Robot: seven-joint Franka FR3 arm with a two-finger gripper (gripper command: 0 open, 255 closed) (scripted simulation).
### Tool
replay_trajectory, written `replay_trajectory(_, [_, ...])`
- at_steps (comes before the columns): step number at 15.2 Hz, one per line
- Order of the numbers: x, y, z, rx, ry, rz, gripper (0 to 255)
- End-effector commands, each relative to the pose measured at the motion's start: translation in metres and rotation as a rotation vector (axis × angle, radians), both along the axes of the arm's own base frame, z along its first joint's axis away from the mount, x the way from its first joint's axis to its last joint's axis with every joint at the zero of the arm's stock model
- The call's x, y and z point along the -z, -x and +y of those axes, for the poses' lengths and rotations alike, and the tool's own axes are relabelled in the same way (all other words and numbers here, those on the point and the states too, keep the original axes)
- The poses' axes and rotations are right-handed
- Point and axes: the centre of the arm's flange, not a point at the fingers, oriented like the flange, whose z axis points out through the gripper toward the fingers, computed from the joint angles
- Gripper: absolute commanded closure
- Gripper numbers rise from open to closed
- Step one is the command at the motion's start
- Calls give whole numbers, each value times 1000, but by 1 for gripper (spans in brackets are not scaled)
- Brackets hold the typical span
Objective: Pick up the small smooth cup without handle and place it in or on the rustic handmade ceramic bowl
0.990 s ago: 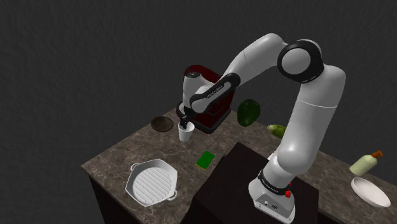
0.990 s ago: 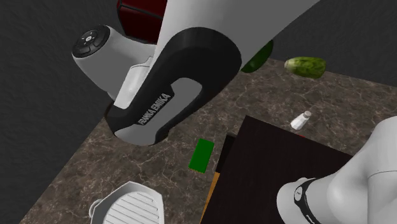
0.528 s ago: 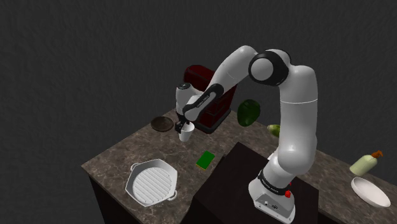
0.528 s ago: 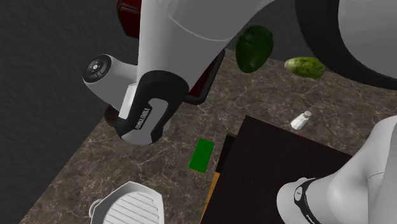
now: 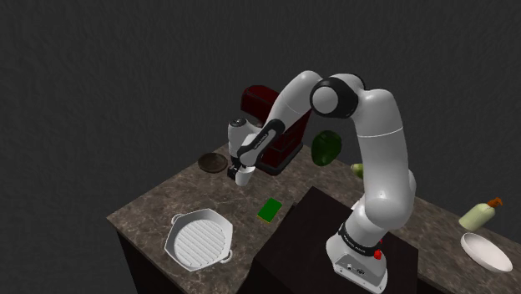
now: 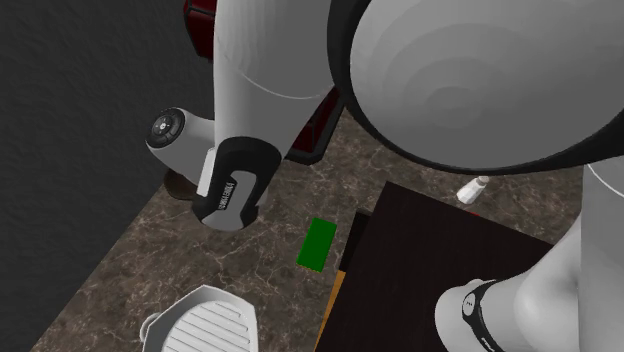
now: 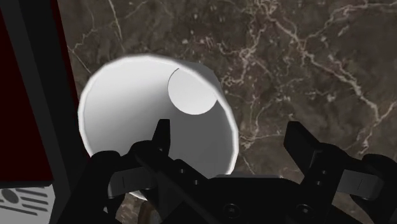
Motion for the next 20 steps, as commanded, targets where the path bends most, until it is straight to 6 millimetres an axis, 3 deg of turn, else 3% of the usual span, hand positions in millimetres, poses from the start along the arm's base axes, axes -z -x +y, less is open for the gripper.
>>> replay_trajectory(1, [12,-1,-2,0,0,0,0])
replay_trajectory(9, [12,-1,-2,0,0,0,0])
replay_trajectory(10, [12,-1,-2,0,0,0,255])
replay_trajectory(20, [7,0,-2,0,0,0,255])
